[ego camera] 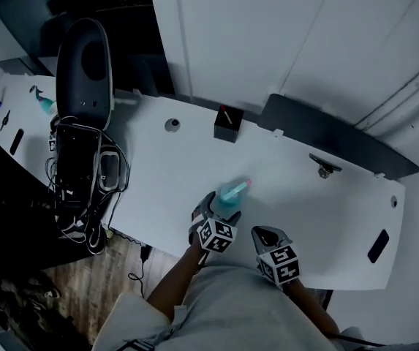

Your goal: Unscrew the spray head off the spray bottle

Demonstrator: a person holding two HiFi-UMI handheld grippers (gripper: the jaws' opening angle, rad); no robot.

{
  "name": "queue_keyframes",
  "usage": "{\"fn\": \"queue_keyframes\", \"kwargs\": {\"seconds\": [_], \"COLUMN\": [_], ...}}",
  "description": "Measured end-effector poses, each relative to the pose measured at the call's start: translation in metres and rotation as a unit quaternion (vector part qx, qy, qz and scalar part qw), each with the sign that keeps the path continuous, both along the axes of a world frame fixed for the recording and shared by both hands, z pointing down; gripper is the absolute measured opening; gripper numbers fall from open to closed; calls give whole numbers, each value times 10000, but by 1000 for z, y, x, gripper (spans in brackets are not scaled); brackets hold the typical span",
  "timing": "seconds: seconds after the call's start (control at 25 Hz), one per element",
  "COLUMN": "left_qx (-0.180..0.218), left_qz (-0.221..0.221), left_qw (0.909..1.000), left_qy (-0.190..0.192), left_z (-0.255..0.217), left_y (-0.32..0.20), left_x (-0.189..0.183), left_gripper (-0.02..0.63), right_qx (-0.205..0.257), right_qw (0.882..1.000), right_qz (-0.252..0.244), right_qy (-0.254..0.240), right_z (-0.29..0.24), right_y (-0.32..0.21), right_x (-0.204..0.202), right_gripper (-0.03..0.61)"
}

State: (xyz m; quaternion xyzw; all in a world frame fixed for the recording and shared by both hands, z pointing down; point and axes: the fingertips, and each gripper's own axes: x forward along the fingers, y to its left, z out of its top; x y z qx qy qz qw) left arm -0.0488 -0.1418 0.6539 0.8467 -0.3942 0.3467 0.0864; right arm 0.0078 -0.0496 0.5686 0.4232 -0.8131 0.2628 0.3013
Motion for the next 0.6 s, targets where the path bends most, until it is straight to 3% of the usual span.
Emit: {"fn": "queue_keyframes", "kwargs": {"seconds": [0.08, 0.2, 0.32, 0.44, 0.52, 0.56, 0.6], "left_qx": [127, 207, 351, 671, 966, 1126, 1313], "left_qz": [183, 469, 715, 855, 978, 1012, 1018], "left_qw": [9994, 9955, 9916, 9827, 9693, 9617, 9534], "left_qy": [-252, -803, -1023, -1499, -2038, -2287, -2517], "left_z": [12, 36, 43, 37, 33, 28, 22], "left_y": [-12, -27, -29, -24, -22, -21, -22], "left_x": [10, 16, 19, 21, 19, 16, 12], "left_gripper": [495, 505, 433, 426, 425, 423, 423], "right_qx": [3, -10, -54, -250, -539, -753, -1012], "right_qw": [10000, 9997, 9985, 9926, 9774, 9618, 9379], "right_qz": [57, 231, 452, 744, 947, 1042, 1153], "right_qy": [44, -36, -288, -925, -1809, -2419, -3110], "right_z": [1, 0, -4, -7, -13, -19, -27], "right_y": [4, 8, 11, 11, 8, 6, 2], "right_x": [11, 28, 42, 51, 49, 45, 41], "right_gripper": [-2, 0, 0, 2, 2, 4, 86]}}
